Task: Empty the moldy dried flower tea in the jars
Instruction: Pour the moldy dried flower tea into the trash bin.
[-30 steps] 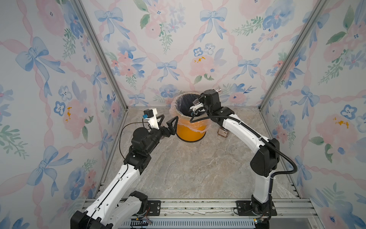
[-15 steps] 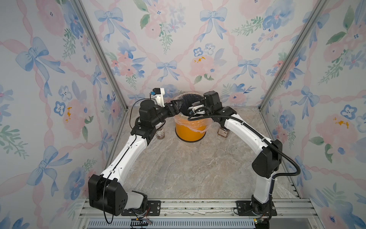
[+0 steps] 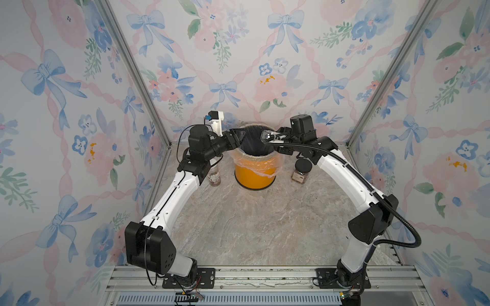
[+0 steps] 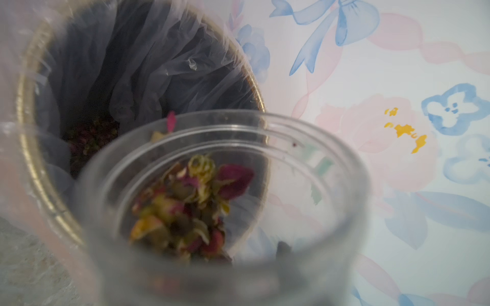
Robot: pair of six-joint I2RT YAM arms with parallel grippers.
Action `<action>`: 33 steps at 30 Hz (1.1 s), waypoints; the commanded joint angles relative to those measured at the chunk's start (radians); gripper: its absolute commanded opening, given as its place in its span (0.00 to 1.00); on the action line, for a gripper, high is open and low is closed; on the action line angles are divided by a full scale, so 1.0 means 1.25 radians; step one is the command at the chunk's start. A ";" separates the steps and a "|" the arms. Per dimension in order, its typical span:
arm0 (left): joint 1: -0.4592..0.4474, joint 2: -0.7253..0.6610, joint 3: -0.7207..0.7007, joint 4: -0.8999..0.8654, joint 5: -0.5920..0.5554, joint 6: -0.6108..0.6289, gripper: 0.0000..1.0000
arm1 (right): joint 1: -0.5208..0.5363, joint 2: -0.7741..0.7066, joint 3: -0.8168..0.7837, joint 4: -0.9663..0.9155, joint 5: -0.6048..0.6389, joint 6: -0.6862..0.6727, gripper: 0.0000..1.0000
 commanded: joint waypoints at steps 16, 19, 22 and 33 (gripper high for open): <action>-0.050 0.134 0.139 -0.134 0.100 0.059 0.43 | 0.001 -0.077 -0.100 0.040 -0.148 0.184 0.54; -0.060 0.139 0.148 -0.141 0.103 0.064 0.42 | 0.004 -0.079 -0.105 0.044 -0.150 0.184 0.54; -0.067 0.143 0.156 -0.152 0.108 0.070 0.41 | 0.008 -0.075 -0.098 0.041 -0.147 0.183 0.54; -0.074 0.157 0.178 -0.230 0.087 0.111 0.36 | 0.036 -0.079 -0.112 0.045 -0.135 0.155 0.55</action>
